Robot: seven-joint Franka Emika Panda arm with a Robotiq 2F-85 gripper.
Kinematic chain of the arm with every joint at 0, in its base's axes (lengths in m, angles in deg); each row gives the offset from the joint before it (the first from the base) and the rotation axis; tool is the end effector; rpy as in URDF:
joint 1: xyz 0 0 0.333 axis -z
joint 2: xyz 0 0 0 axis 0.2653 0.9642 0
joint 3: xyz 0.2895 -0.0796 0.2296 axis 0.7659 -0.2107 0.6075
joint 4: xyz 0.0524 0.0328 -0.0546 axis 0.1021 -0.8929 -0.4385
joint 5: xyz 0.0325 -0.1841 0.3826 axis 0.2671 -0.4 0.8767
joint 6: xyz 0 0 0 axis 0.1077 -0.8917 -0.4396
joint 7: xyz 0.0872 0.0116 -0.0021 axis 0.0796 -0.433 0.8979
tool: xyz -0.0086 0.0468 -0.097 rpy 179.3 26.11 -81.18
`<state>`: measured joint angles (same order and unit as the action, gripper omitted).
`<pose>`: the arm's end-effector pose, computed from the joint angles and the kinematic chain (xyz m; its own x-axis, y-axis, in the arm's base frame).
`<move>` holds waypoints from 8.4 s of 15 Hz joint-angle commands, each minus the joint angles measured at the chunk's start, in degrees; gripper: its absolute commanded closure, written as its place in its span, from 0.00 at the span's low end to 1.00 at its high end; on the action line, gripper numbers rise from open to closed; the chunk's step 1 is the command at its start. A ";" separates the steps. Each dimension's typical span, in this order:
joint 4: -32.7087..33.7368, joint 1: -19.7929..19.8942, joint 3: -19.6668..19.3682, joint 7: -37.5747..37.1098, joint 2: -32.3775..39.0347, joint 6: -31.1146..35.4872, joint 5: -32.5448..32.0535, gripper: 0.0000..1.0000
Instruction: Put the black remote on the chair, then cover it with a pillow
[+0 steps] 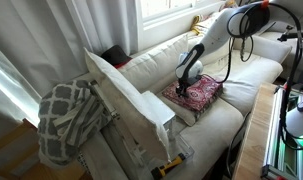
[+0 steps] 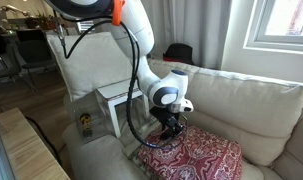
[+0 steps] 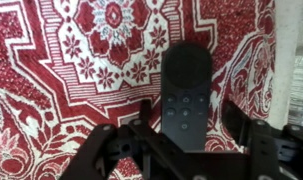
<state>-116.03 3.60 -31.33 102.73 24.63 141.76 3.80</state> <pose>0.6627 -0.2054 -0.1381 0.9880 -0.1299 -0.0837 -0.1371 -0.9867 -0.0871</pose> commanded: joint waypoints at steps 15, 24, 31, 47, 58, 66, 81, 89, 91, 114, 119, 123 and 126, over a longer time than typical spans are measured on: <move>-16.99 -0.14 0.53 -7.02 -17.24 -1.15 2.69 0.82; -32.44 0.84 8.43 -8.27 -34.08 -7.28 15.44 0.82; -35.23 -1.73 8.73 -6.66 -37.55 -7.63 19.50 0.57; -41.23 -12.43 15.85 -8.73 -41.95 6.75 23.52 0.82; -39.04 -23.61 10.80 -20.06 -35.04 18.70 17.67 0.82; -36.05 -28.28 6.65 -26.52 -31.66 20.89 14.56 0.82; -34.36 -31.33 3.16 -30.64 -31.75 20.13 13.26 0.00; -40.09 -15.79 14.74 -18.47 -44.74 17.41 13.98 0.00; -41.08 -10.49 18.89 -13.53 -47.66 16.45 14.63 0.00; -29.86 -16.52 20.45 -13.24 -60.14 -4.33 27.63 0.00; -29.85 -22.50 18.24 -14.28 -59.25 -3.37 25.88 0.00; -29.86 -25.66 17.23 -15.07 -58.86 -2.84 25.20 0.00; -30.02 -27.72 15.87 -16.99 -58.50 -2.33 23.32 0.05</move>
<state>-145.79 -21.66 -13.38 88.34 -34.33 138.82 29.42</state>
